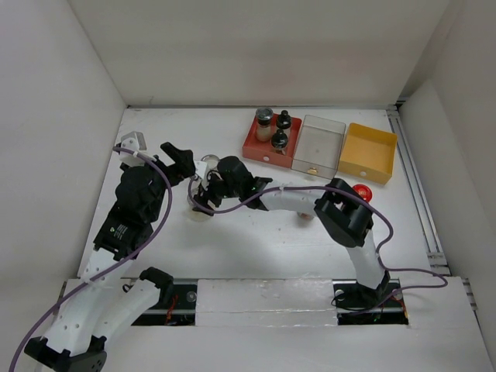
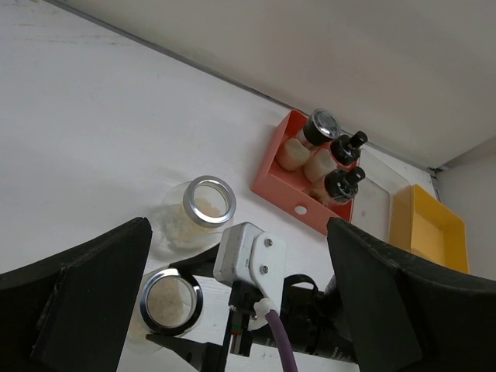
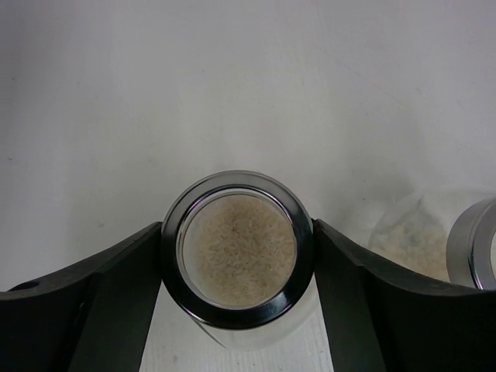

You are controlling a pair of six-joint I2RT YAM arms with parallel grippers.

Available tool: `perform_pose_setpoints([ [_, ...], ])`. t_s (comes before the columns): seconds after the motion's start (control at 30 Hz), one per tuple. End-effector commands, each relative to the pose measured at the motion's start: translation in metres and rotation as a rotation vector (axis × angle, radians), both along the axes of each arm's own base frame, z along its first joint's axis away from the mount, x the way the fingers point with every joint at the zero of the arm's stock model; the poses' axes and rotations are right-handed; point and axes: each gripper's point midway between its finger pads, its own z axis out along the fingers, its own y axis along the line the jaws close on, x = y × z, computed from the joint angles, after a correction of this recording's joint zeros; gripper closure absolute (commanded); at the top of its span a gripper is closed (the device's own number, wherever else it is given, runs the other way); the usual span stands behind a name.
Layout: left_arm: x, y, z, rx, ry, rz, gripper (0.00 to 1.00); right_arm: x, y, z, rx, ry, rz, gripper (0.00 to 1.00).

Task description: Organize the condiment bottles

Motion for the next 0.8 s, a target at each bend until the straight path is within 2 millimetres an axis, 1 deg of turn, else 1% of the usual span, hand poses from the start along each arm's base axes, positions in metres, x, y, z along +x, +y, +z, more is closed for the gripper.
perform_pose_setpoints([
  [0.0,0.002,-0.003,0.001,0.005,-0.014,-0.018,0.07,0.0,0.019,0.025,0.102,-0.029,0.048,0.22],
  [0.03,0.002,-0.003,0.001,0.005,-0.014,-0.018,0.07,0.0,0.02,0.02,0.096,-0.015,0.045,0.26],
  [0.07,0.002,-0.003,0.001,0.005,-0.014,-0.018,0.07,0.0,0.023,0.027,0.114,-0.023,0.055,0.41],
  [0.1,0.002,-0.003,0.001,0.005,-0.014,-0.018,0.07,0.0,0.023,0.027,0.115,-0.024,0.055,0.42],
  [0.23,0.002,-0.005,0.001,0.004,-0.014,-0.027,0.07,0.001,0.024,0.026,0.116,-0.015,0.052,0.42],
  [0.27,0.002,-0.005,0.001,0.004,-0.014,-0.027,0.07,0.001,0.024,0.026,0.116,-0.015,0.052,0.45],
  [0.33,0.002,-0.005,0.003,0.0,-0.022,-0.027,0.07,-0.003,0.019,0.042,0.149,-0.03,0.051,0.49],
  [0.37,0.002,-0.005,0.003,0.0,-0.022,-0.027,0.07,0.001,0.013,0.05,0.168,-0.032,0.036,0.51],
  [0.4,0.002,-0.005,0.003,0.0,-0.022,-0.027,0.07,-0.005,0.007,0.048,0.168,-0.028,0.044,0.53],
  [0.43,0.002,-0.005,0.003,0.009,-0.022,-0.029,0.07,-0.009,0.003,0.08,0.226,-0.06,0.044,0.53],
  [0.47,0.002,-0.005,0.003,0.009,-0.022,-0.029,0.07,-0.006,-0.006,0.09,0.237,-0.07,0.033,0.53],
  [0.5,0.002,-0.005,0.003,0.009,-0.022,-0.029,0.07,-0.003,-0.014,0.105,0.261,-0.09,0.022,0.53],
  [0.53,0.002,-0.005,0.003,0.009,-0.022,-0.029,0.07,-0.01,-0.027,0.13,0.299,-0.123,0.01,0.53],
  [0.57,0.002,-0.005,0.003,0.009,-0.022,-0.029,0.07,-0.007,-0.037,0.14,0.311,-0.135,-0.006,0.53],
  [0.6,0.002,-0.006,0.003,0.008,-0.022,-0.039,0.07,0.002,-0.051,0.15,0.322,-0.152,-0.04,0.53],
  [0.63,0.002,-0.006,0.003,0.008,-0.022,-0.039,0.07,0.006,-0.062,0.152,0.321,-0.159,-0.07,0.53],
  [0.67,0.002,-0.006,0.003,0.008,-0.022,-0.039,0.07,0.007,-0.078,0.174,0.347,-0.184,-0.088,0.53],
  [0.7,0.002,-0.006,0.003,0.008,-0.022,-0.039,0.07,0.017,-0.091,0.182,0.353,-0.201,-0.137,0.53],
  [0.73,0.002,-0.006,0.003,0.008,-0.022,-0.039,0.07,0.034,-0.112,0.184,0.345,-0.211,-0.201,0.53],
  [0.77,0.002,-0.006,0.003,0.008,-0.022,-0.039,0.07,0.04,-0.13,0.191,0.347,-0.224,-0.246,0.53],
])
